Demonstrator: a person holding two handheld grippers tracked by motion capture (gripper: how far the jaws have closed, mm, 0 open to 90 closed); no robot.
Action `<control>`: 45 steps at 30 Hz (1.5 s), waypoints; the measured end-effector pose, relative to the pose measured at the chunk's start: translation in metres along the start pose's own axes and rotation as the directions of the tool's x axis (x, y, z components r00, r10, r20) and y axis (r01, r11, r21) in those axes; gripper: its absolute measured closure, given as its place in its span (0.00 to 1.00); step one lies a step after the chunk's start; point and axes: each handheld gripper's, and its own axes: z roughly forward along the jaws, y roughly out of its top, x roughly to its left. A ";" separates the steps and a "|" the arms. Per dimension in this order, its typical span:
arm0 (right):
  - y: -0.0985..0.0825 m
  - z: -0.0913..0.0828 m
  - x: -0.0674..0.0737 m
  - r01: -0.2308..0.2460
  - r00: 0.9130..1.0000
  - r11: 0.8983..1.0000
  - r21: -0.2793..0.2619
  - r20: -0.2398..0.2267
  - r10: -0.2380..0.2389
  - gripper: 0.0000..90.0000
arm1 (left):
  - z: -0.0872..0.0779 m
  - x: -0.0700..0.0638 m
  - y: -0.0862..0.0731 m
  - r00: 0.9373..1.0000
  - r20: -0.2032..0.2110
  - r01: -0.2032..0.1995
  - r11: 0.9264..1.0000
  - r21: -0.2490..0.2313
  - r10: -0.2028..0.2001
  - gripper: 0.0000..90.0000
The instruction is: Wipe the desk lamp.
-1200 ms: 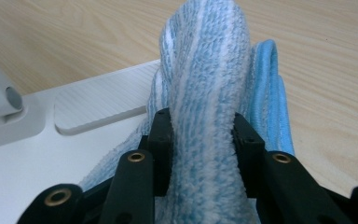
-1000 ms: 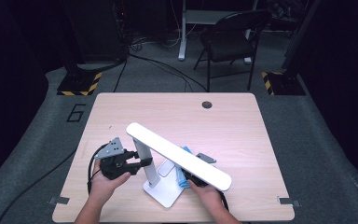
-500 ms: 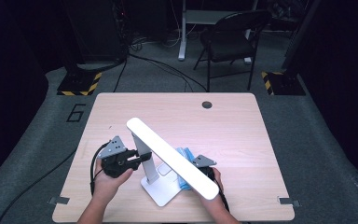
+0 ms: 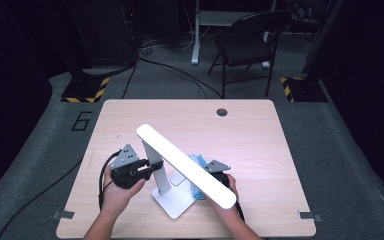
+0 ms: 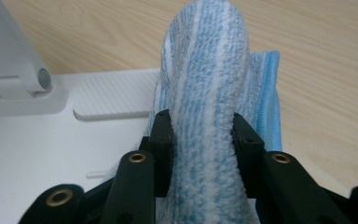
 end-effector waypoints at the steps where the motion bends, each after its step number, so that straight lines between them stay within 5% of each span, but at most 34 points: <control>1: 0.002 0.001 0.001 0.004 1.000 1.000 -0.005 -0.004 -0.004 0.74 | 0.000 0.000 0.000 1.000 -0.003 -0.004 1.000 0.005 0.004 0.84; 15: 0.032 0.027 0.045 0.028 0.992 1.000 -0.002 -0.127 -0.028 0.74 | -0.001 -0.005 -0.001 0.999 -0.032 -0.010 1.000 0.006 0.011 0.84; 19: 0.027 0.038 0.054 0.067 0.993 0.998 0.004 -0.095 -0.067 0.75 | -0.001 -0.005 -0.001 0.999 -0.034 -0.013 1.000 0.005 0.013 0.84; 32: 0.023 0.039 0.039 0.090 0.993 0.996 -0.021 -0.073 -0.091 0.76 | -0.002 -0.006 -0.002 0.999 -0.030 -0.013 1.000 0.002 0.013 0.84; 45: 0.027 0.043 0.000 0.069 0.998 0.998 -0.005 0.000 -0.069 0.76 | -0.002 -0.006 -0.002 1.000 -0.025 -0.009 1.000 0.000 0.009 0.84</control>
